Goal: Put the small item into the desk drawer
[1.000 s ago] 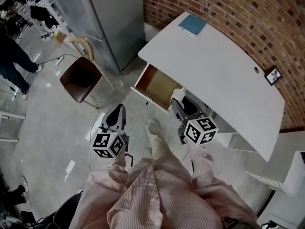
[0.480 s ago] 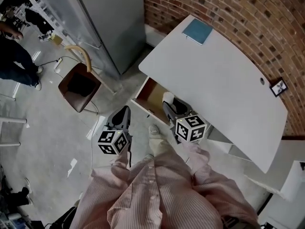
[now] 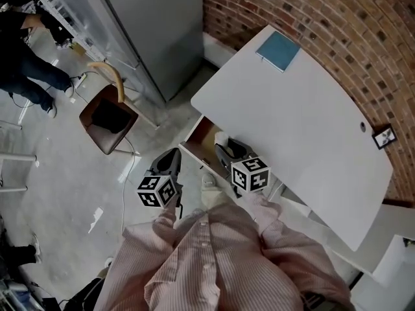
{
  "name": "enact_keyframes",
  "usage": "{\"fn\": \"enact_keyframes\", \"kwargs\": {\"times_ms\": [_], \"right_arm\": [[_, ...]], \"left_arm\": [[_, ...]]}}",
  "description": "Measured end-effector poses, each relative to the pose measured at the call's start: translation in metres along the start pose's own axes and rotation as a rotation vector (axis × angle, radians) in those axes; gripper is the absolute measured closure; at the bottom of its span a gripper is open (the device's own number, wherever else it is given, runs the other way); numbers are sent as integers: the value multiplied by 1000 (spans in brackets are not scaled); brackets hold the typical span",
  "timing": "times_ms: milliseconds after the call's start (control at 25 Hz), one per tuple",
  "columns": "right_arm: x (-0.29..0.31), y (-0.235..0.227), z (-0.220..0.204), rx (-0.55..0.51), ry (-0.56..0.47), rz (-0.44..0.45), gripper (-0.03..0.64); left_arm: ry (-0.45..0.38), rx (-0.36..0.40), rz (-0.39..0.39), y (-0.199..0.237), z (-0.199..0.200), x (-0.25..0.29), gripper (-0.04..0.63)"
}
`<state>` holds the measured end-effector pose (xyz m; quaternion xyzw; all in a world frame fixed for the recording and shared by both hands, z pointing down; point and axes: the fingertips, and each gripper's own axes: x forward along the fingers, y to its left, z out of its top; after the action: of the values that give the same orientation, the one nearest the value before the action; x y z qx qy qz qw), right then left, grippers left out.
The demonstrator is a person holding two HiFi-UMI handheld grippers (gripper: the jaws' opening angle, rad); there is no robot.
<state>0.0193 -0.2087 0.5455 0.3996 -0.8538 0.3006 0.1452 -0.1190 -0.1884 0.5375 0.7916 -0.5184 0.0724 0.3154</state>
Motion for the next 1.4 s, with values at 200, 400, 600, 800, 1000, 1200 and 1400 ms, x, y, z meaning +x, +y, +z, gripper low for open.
{"fn": "enact_keyframes", "kwargs": {"times_ms": [200,400,600,800,1000,1200,1400], "right_arm": [[23,-6,-4,-18,54,31,455],[44,-8,-15,-35,105,47,455],[69,-9,-40,-64,178,54,454],[101,-18,-70,-102,255,46,454],[127,-36,-106,-109,333,18,454],[157,-61,-138,-124,415,-5,454],[179,-85,-167,-136,495,-35,454]], "left_arm": [[27,-48,28,11,-9,19,597],[68,-84,31,19,-22,32,597],[102,-121,38,34,-34,46,597],[136,-150,32,51,-55,65,597],[177,-190,20,61,-85,80,597],[197,-205,5,72,-104,96,597],[204,-210,-5,79,-118,112,597]]}}
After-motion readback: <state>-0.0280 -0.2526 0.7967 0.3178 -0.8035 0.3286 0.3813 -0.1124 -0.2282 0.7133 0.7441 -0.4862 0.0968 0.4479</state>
